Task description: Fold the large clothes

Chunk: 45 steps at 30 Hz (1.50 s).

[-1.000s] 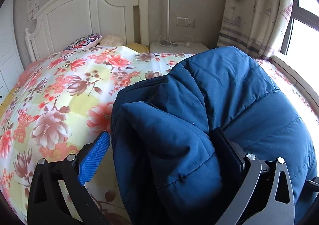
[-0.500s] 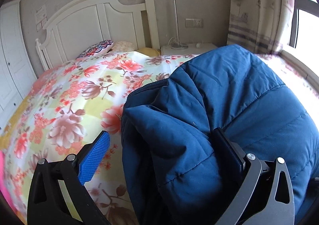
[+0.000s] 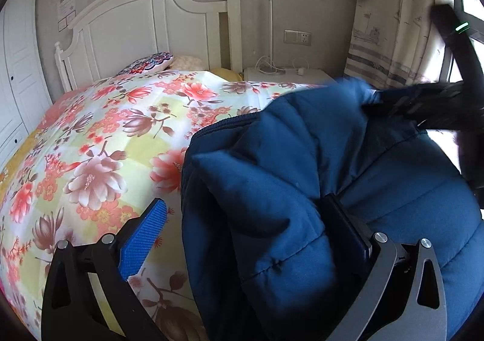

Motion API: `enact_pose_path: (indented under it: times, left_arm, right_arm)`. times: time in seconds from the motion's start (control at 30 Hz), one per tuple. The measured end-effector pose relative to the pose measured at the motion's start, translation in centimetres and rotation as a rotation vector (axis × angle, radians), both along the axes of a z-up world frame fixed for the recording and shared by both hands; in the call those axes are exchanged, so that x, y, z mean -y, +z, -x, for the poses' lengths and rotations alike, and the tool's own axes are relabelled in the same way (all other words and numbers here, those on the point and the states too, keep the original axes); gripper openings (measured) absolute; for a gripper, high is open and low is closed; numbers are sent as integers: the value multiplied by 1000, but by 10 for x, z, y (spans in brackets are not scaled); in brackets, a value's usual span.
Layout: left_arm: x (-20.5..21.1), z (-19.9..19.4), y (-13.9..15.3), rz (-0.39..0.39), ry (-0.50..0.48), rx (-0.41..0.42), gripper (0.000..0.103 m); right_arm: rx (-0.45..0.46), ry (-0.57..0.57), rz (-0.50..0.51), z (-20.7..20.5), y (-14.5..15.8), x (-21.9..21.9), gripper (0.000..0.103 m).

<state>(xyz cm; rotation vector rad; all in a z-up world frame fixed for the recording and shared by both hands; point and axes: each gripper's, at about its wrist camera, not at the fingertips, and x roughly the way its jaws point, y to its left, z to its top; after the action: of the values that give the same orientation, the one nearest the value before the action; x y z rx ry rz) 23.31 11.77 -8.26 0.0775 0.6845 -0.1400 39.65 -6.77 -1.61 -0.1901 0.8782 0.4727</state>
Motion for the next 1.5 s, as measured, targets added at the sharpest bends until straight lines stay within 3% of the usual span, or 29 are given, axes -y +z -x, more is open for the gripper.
enact_pose_path:
  times: [0.07,0.17,0.23,0.33,0.4,0.43,0.47,0.53,0.6,0.67,0.7,0.77,0.8,0.83,0.9,1.0,1.07,1.13,1.17,1.23,1.27,1.33,1.43,1.5]
  left_arm:
    - [-6,-3,-2,23,15,-12,99]
    - [-13,-7,-6,82,-7,-36,99]
    - [-12,-6,-3,67,-1,-28,99]
    - [6,4,23,-110,41,22,99]
    - [13,11,49,-235,98,99,99]
    - [14,13,63,-258,96,120,99]
    - [14,12,81,-258,81,128,99]
    - [12,8,111,-179,41,137,99]
    - [13,-14,127,-4,-50,58,99]
    - [21,-43,113,30,-63,-39,99]
    - [25,-58,94,-7,-30,-94,99]
    - [27,-85,35,-60,31,-269,99]
    - [25,-91,3,-47,34,-325,99]
    - [15,-87,-6,26,32,-291,99]
    - [0,-84,-9,94,48,-298,99]
    - [2,-81,-9,76,64,-267,99]
    - [4,-79,-8,60,70,-250,99]
    - [1,-78,-9,72,71,-242,99]
    - [-1,-79,-10,83,69,-243,99]
    - [-4,-79,-10,107,72,-243,99]
    - [-6,-80,-11,118,76,-248,99]
    - [-10,-81,-13,147,73,-257,99]
    - [-13,-79,-15,179,65,-254,99]
    - [-15,-77,-15,190,67,-246,99]
  right_arm:
    - [-100,17,-68,-17,-18,2,65]
    - [-86,70,23,-13,-17,-4,64]
    - [-92,73,41,-11,-18,-7,64]
    - [-80,69,64,-9,-20,-14,64]
    - [-57,62,69,-5,-21,-14,64]
    - [-51,63,62,-3,-20,-12,64]
    - [-51,63,51,-3,-20,-10,65]
    - [-55,66,34,-3,-20,-7,65]
    - [-50,65,33,-2,-20,-7,65]
    - [-45,65,19,0,-19,-5,65]
    - [-42,66,10,0,-19,-4,65]
    - [-25,79,-8,3,-18,1,65]
    - [-18,82,-15,3,-16,3,65]
    - [-26,91,-25,2,-13,6,64]
    - [-51,135,-37,-3,-2,11,60]
    - [-9,139,-54,-11,25,13,42]
    - [41,159,-73,-15,40,5,39]
    - [23,197,-44,-20,35,-11,27]
    - [-32,217,23,-26,16,-27,24]
    - [-74,245,109,-32,-19,-45,22]
    - [-78,244,86,-35,-22,-45,21]
    - [-103,231,94,-40,-19,-47,20]
    - [-55,251,187,-30,-7,-56,20]
    - [-10,251,159,-23,11,-54,20]
